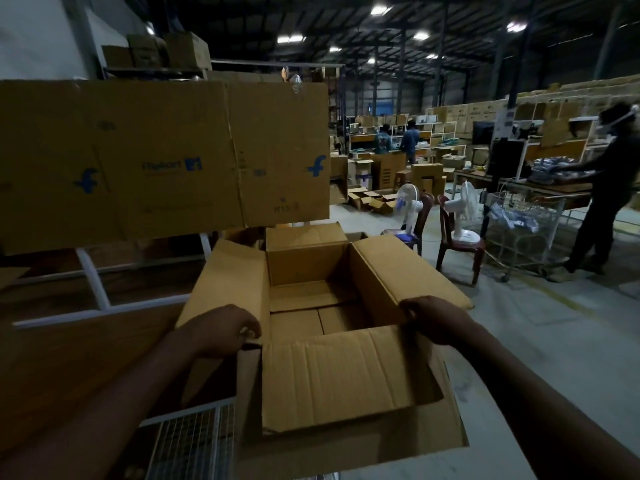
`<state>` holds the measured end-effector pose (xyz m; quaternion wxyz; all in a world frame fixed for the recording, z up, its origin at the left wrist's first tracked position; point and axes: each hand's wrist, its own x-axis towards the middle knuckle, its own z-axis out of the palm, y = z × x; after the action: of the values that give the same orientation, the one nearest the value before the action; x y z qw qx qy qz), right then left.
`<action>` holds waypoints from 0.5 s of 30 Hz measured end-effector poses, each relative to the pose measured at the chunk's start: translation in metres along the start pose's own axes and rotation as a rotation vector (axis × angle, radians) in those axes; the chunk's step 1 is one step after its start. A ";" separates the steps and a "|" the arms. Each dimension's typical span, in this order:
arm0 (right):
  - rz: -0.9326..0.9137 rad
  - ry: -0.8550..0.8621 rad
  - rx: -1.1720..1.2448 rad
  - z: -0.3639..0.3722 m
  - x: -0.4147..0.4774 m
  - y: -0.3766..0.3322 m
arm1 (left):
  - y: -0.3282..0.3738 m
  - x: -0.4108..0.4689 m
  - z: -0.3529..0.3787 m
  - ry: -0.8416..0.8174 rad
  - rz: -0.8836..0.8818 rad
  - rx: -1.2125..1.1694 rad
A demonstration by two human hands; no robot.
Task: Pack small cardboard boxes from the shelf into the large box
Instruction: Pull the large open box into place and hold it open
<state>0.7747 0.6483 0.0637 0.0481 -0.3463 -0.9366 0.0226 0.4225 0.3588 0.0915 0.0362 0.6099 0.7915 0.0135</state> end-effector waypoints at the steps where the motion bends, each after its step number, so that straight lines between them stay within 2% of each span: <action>1: 0.025 0.010 0.016 -0.002 0.003 -0.004 | 0.002 0.001 -0.001 -0.014 -0.013 -0.022; 3: 0.073 -0.002 0.102 0.000 0.008 -0.018 | 0.013 0.003 0.004 0.016 -0.025 -0.100; 5: 0.044 -0.086 0.216 0.005 0.009 -0.043 | 0.026 0.004 0.017 0.041 -0.024 -0.160; 8: 0.020 -0.116 0.342 0.019 0.002 -0.079 | 0.042 0.002 0.038 0.010 0.004 -0.088; 12: 0.118 -0.117 0.395 0.022 -0.002 -0.088 | 0.047 -0.002 0.051 0.022 -0.015 -0.096; 15: 0.094 -0.146 0.339 0.021 0.004 -0.089 | 0.046 -0.004 0.051 0.019 -0.031 -0.086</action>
<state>0.7120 0.5830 0.0501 0.0364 -0.3742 -0.9032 0.2072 0.4716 0.3656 0.0438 0.0550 0.5951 0.8000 0.0527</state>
